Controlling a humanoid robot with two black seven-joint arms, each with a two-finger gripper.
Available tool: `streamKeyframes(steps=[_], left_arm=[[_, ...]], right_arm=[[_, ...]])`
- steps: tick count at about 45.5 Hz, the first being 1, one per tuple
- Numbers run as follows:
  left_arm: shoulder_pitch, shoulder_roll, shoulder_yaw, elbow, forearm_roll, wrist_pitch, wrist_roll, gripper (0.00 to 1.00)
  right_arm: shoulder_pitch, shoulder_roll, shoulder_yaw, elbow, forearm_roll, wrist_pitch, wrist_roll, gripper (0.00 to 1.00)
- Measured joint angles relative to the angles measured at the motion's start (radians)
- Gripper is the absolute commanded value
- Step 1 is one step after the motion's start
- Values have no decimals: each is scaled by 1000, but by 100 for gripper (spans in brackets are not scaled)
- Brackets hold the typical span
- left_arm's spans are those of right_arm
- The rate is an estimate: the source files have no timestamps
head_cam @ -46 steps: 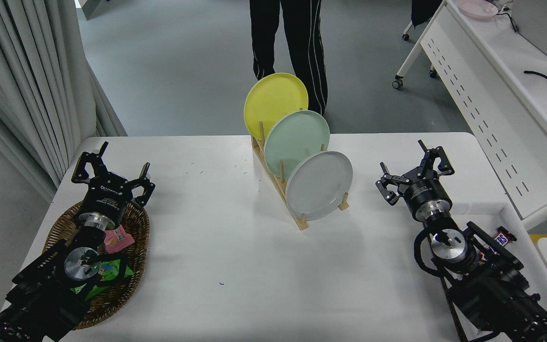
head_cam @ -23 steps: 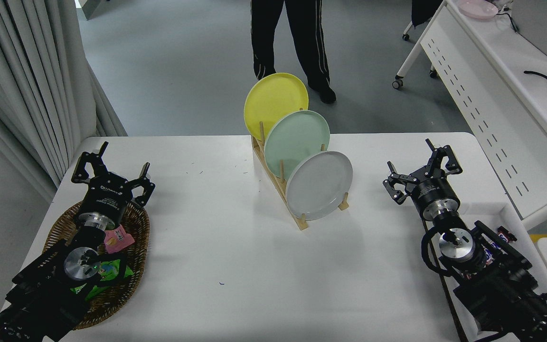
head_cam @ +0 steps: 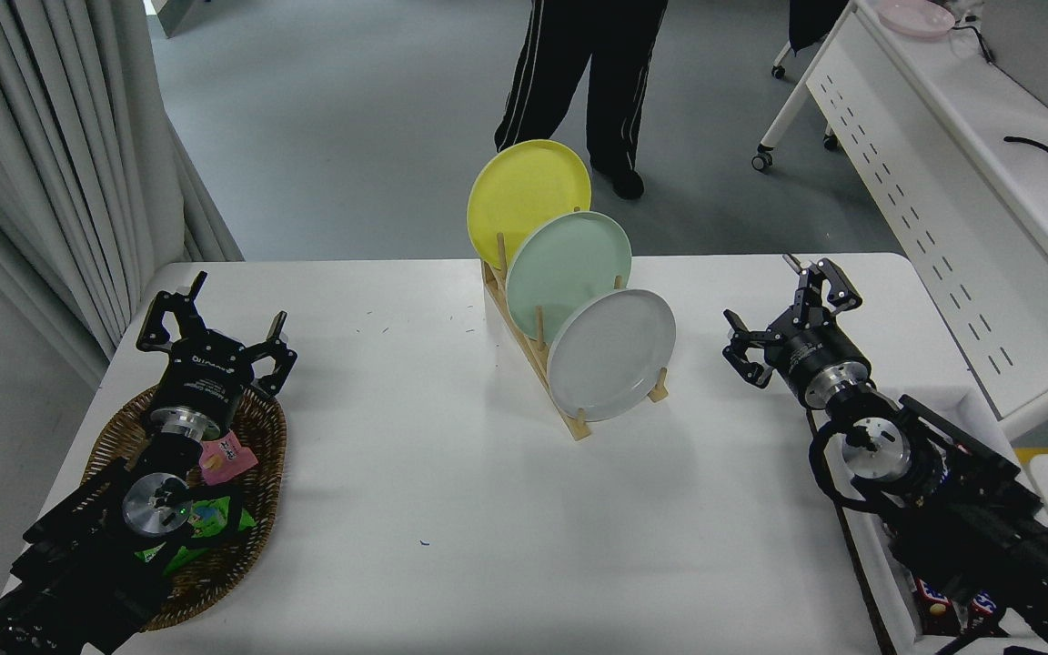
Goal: Place the plate on the table
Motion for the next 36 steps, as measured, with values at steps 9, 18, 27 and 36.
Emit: streamKeyframes(steps=[9,18,27,36], left_arm=[[0,0,0,0,0,0,0,100],[0,0,0,0,0,0,0,100],[0,0,0,0,0,0,0,100],[0,0,0,0,0,0,0,100]], right_arm=[[75,-105,-209,120,79,-16,-1,100],[169,-236,-400,276,153,-24,-4,100],[273,-300,-532,363,219,-32,-28,100],[348,-296,-577,384,257,-46,-148,100]])
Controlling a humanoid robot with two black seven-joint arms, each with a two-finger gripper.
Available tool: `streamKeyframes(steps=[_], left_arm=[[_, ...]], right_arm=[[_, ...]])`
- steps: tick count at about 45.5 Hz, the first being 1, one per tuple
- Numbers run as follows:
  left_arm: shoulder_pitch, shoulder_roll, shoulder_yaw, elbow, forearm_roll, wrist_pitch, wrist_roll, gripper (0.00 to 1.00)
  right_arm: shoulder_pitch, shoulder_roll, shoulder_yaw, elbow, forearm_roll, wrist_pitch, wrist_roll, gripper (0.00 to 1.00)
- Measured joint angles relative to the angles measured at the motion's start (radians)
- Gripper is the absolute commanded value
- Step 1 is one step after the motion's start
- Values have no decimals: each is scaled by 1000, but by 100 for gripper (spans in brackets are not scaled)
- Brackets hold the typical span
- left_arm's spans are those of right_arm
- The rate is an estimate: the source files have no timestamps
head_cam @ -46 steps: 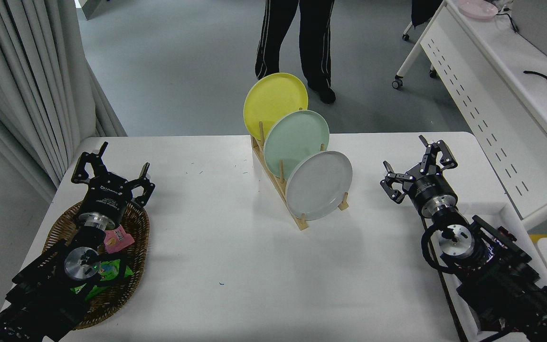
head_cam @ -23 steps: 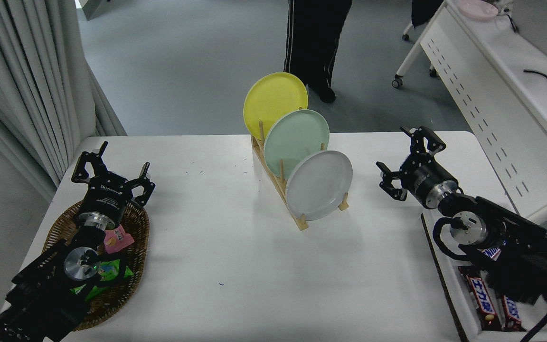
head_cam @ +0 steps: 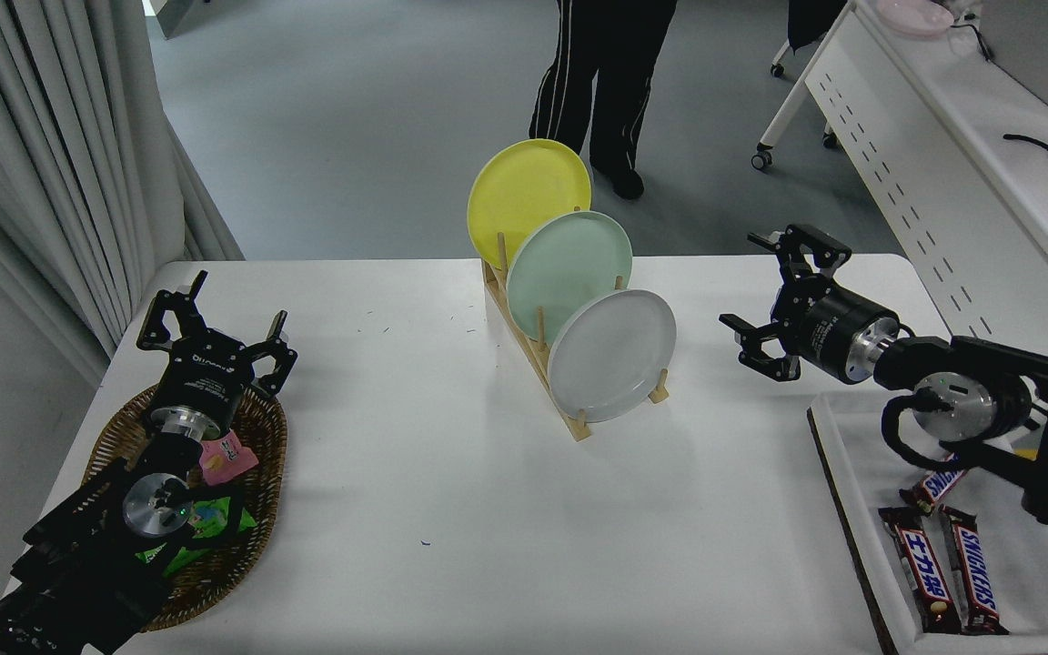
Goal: Place the plate on the table
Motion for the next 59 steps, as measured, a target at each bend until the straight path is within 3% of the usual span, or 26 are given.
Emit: streamKeyframes(steps=[10,19,36,59], left_arm=[[0,0,0,0,0,0,0,100],[0,0,0,0,0,0,0,100],[0,0,0,0,0,0,0,100],[0,0,0,0,0,0,0,100]], right_arm=[[60,68,-17,-38,2,-32,-117,100],[95,145,-14,-109,-44,-59,-166,100],[122,272,-26,-263,-92,-58,-191,100],[125,341,-34,-324,-136,47,-199,100]])
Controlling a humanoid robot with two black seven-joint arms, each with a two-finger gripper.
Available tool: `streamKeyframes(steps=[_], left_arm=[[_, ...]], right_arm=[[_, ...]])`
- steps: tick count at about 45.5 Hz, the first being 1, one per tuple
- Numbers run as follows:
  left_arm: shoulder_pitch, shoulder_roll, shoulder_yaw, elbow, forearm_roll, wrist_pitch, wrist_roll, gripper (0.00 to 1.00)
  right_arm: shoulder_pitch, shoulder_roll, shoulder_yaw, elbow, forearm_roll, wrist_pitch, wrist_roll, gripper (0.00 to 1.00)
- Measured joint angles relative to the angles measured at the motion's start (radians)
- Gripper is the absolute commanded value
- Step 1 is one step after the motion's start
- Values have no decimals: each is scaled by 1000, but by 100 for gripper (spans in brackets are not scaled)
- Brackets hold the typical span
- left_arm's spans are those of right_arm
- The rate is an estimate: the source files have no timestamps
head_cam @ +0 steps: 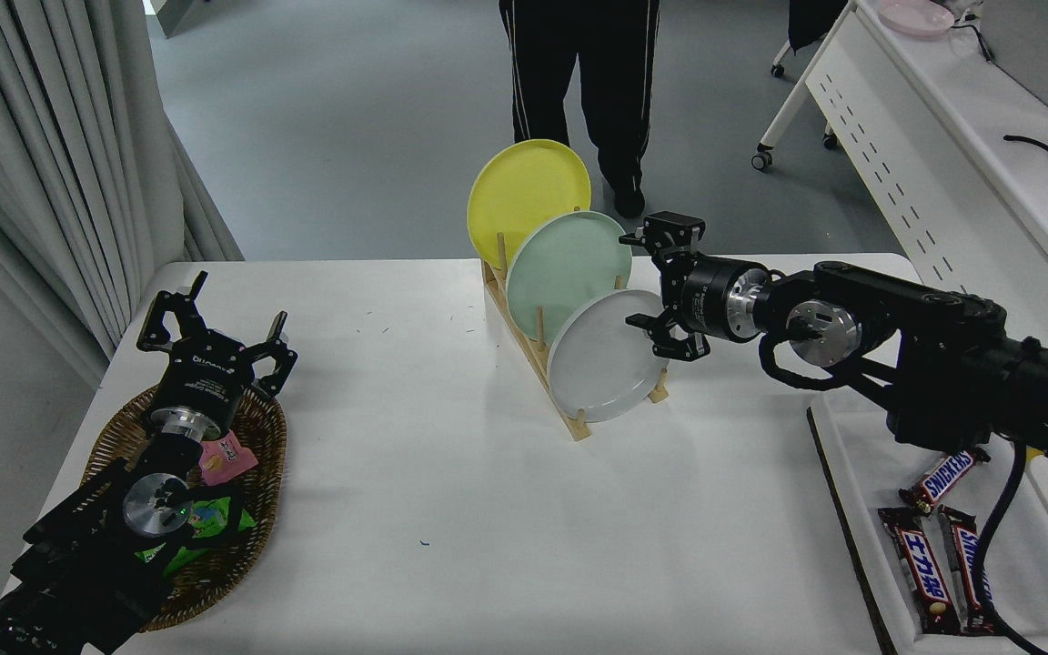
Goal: Place the plate on the table
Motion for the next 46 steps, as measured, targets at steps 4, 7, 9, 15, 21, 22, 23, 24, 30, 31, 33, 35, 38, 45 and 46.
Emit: streamKeyframes(steps=[4,7,9,15,21,22,23,24,30,31,33,35,38,45,46], left_arm=[[0,0,0,0,0,0,0,100],[0,0,0,0,0,0,0,100],[0,0,0,0,0,0,0,100],[0,0,0,0,0,0,0,100],[0,0,0,0,0,0,0,100],[0,0,0,0,0,0,0,100],[0,0,0,0,0,0,0,100],[0,0,0,0,0,0,0,100],[0,0,0,0,0,0,0,100],[0,0,0,0,0,0,0,100],[0,0,0,0,0,0,0,100],[0,0,0,0,0,0,0,100],[0,0,0,0,0,0,0,100],[0,0,0,0,0,0,0,100],[0,0,0,0,0,0,0,100]], right_arm=[[-1,17,0,-25,-2,4,0,100],[-2,30,-1,-45,-3,6,-1,100],[-2,39,-1,-58,-3,7,-1,100],[-3,67,-1,-98,-4,9,-12,100],[-3,95,-1,-137,-5,10,-20,100],[-3,101,-1,-144,-5,10,-22,100],[-3,105,0,-149,-5,10,-23,100],[-3,109,0,-154,-5,10,-23,100],[-3,128,7,-178,-4,11,-27,100],[-3,131,8,-181,-3,11,-28,99],[-3,135,9,-185,-3,11,-28,95],[-3,139,11,-189,-3,11,-29,89],[-3,143,13,-194,-2,12,-31,80],[-3,148,15,-198,-2,14,-48,70],[-3,149,15,-199,-2,15,-51,68]])
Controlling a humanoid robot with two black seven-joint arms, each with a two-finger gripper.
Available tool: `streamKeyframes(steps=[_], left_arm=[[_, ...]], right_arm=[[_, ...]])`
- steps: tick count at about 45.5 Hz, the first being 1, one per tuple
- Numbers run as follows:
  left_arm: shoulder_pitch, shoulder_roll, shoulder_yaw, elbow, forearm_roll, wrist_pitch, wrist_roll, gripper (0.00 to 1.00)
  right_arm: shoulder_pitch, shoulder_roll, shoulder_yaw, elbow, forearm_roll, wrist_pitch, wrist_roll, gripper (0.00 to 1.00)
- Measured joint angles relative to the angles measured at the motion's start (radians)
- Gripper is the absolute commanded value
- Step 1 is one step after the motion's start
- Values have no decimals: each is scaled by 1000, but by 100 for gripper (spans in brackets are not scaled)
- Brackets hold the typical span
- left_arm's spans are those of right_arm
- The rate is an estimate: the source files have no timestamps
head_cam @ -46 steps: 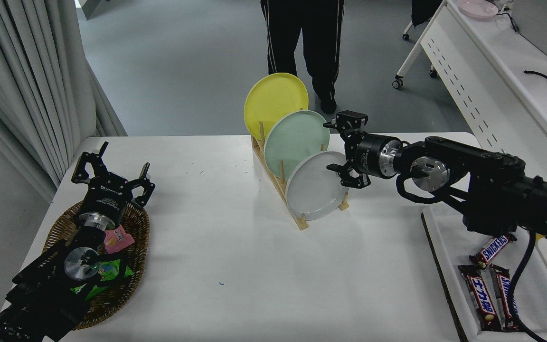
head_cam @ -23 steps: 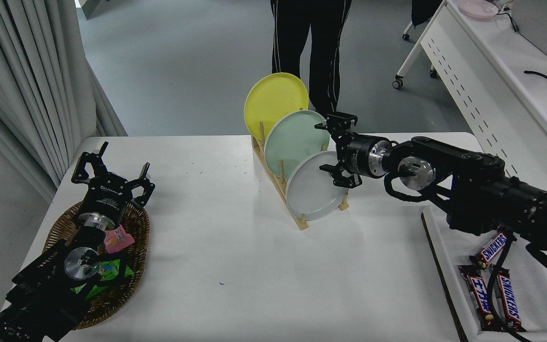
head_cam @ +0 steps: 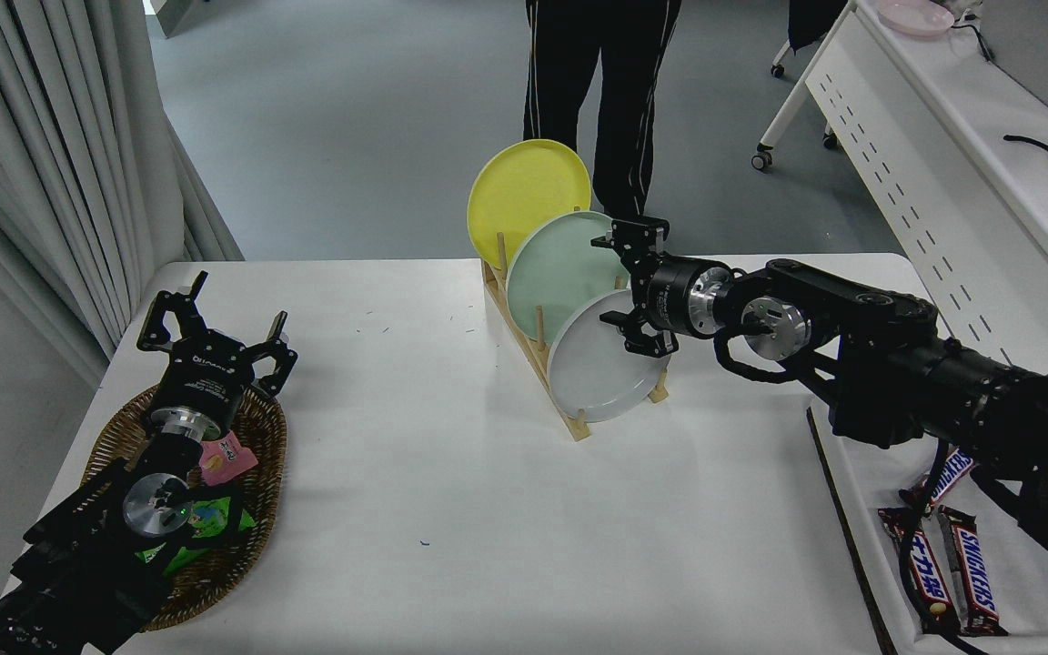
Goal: Place the plate on the table
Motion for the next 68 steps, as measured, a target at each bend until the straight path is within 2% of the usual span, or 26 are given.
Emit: streamKeyframes(steps=[2,10,20,32,46,64,68], left_arm=[[0,0,0,0,0,0,0,100],[0,0,0,0,0,0,0,100],[0,0,0,0,0,0,0,100],[0,0,0,0,0,0,0,100],[0,0,0,0,0,0,0,100],[0,0,0,0,0,0,0,100],[0,0,0,0,0,0,0,100]], right_arm=[[0,1,0,0,0,1,-5,64],[0,0,2,2,0,2,-29,63],[6,-13,9,17,4,0,-63,54],[10,-27,19,26,7,-3,-104,48],[12,-50,46,68,8,-9,-126,39],[10,-60,62,87,4,-42,-138,34],[10,-60,64,88,3,-59,-139,30]])
